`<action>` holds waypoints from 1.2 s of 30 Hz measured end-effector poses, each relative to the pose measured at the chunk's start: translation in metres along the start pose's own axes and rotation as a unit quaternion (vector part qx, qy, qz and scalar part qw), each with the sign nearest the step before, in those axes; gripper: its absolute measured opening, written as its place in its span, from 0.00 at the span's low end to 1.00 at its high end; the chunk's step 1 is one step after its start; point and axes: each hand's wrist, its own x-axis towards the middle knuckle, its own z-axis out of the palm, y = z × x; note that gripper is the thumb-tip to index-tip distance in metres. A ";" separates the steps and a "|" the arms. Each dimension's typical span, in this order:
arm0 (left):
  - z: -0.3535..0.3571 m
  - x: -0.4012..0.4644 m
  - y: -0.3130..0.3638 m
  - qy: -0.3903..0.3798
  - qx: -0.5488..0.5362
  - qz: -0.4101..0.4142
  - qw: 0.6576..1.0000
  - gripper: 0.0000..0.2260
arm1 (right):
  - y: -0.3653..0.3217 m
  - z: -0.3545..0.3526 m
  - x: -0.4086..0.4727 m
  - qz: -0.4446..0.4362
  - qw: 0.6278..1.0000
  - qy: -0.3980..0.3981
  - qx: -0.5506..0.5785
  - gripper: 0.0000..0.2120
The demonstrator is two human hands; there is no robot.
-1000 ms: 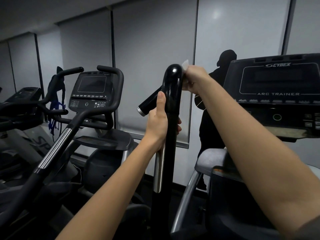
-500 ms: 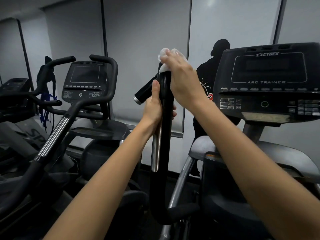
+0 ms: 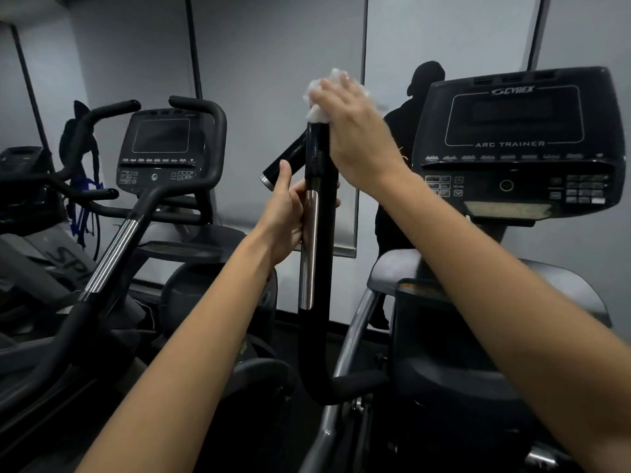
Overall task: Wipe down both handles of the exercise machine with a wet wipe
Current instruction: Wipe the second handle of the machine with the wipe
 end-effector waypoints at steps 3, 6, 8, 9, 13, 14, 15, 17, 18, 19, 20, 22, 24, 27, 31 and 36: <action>-0.004 0.001 -0.003 -0.004 -0.049 -0.006 0.999 0.33 | -0.005 0.017 -0.006 0.012 0.995 -0.059 -0.077 0.23; -0.009 -0.001 -0.005 -0.022 -0.076 -0.004 0.997 0.35 | -0.011 0.027 -0.034 0.004 0.994 -0.048 -0.099 0.24; -0.009 -0.002 -0.006 -0.027 -0.076 -0.003 0.997 0.34 | -0.014 0.037 -0.054 -0.042 0.991 0.002 -0.127 0.22; -0.008 -0.003 -0.006 -0.028 -0.075 0.001 0.997 0.34 | -0.013 0.044 -0.064 -0.068 0.987 0.019 -0.141 0.22; -0.011 -0.004 -0.008 -0.019 -0.080 0.002 0.997 0.35 | -0.016 0.071 -0.124 -0.137 0.978 0.018 -0.155 0.21; -0.013 -0.005 -0.008 -0.023 -0.081 -0.001 0.996 0.35 | -0.019 0.075 -0.140 -0.145 0.978 0.005 -0.149 0.23; -0.014 -0.007 -0.009 -0.025 -0.078 -0.003 0.997 0.35 | -0.022 0.077 -0.153 -0.152 0.979 -0.007 -0.138 0.24; -0.015 -0.009 -0.010 -0.028 -0.072 -0.002 0.997 0.34 | -0.028 0.075 -0.170 -0.136 0.989 -0.022 -0.051 0.21; -0.015 -0.010 -0.009 -0.029 -0.069 -0.001 0.997 0.33 | -0.030 0.068 -0.174 -0.100 0.994 -0.017 0.037 0.20; -0.015 -0.010 -0.008 -0.029 -0.063 -0.002 0.998 0.32 | -0.033 0.058 -0.172 -0.037 0.988 -0.008 0.149 0.21; -0.014 -0.011 -0.007 -0.029 -0.051 -0.004 0.998 0.32 | -0.035 0.046 -0.166 0.041 0.964 0.026 0.262 0.21; -0.012 -0.012 -0.005 -0.019 -0.016 -0.006 1.000 0.33 | -0.037 0.025 -0.138 0.221 0.857 0.135 0.445 0.21; -0.011 -0.012 -0.007 -0.004 -0.016 -0.004 1.000 0.33 | -0.023 0.019 -0.097 0.370 0.733 0.206 0.532 0.20; -0.013 -0.008 -0.014 0.023 -0.035 -0.003 0.999 0.30 | -0.014 0.030 -0.050 0.386 0.734 0.184 0.527 0.16; -0.017 -0.012 -0.022 0.045 -0.036 -0.008 0.998 0.27 | -0.021 0.051 -0.041 0.337 0.778 0.071 0.526 0.14; -0.025 -0.012 -0.037 0.075 -0.005 -0.034 0.997 0.29 | -0.008 0.051 -0.052 0.331 0.777 -0.025 0.535 0.22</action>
